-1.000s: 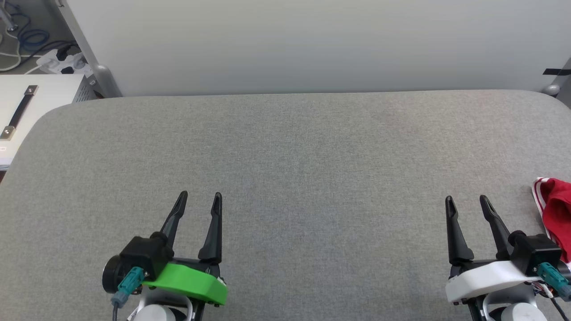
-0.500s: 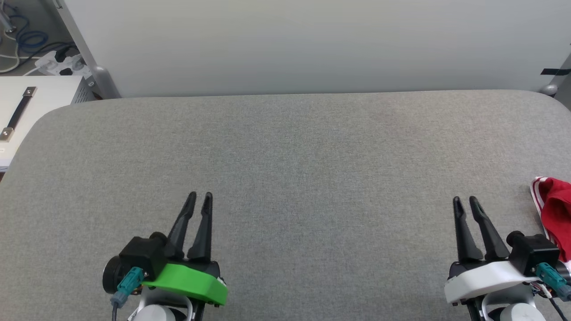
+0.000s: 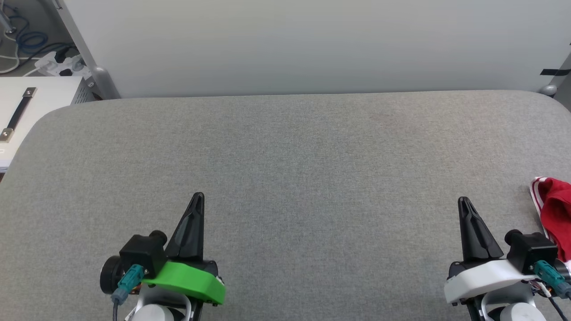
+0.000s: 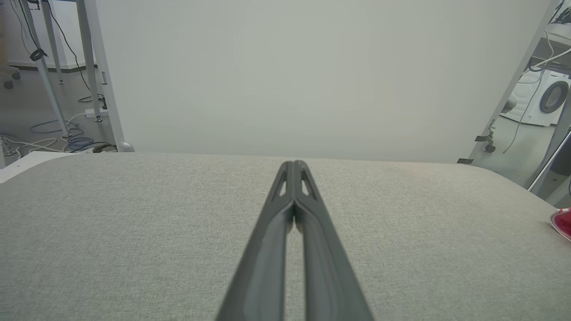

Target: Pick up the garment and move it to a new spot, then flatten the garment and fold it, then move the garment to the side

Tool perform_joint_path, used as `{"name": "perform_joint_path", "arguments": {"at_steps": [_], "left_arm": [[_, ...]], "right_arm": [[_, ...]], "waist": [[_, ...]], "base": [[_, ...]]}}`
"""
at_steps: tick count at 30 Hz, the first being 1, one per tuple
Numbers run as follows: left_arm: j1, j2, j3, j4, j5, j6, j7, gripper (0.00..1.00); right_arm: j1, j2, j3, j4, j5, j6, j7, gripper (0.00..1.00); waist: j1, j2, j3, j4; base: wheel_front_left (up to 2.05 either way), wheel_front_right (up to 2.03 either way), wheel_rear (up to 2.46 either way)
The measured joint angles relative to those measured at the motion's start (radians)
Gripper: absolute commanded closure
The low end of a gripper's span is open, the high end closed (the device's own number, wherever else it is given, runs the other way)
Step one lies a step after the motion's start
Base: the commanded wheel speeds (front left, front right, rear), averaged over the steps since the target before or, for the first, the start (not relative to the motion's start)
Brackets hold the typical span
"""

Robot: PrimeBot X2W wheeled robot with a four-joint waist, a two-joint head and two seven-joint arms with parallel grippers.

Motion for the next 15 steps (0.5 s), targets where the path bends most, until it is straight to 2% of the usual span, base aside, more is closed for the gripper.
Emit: {"name": "perform_joint_path", "arguments": {"at_steps": [15], "left_arm": [[0.0, 0.0, 0.008, -0.009, 0.022, 0.016, 0.028, 1.0]], "right_arm": [[0.0, 0.0, 0.002, -0.011, -0.017, 0.0, 0.027, 1.0]], "waist": [[0.0, 0.0, -0.002, -0.001]], "base": [[0.0, 0.0, 0.0]]}}
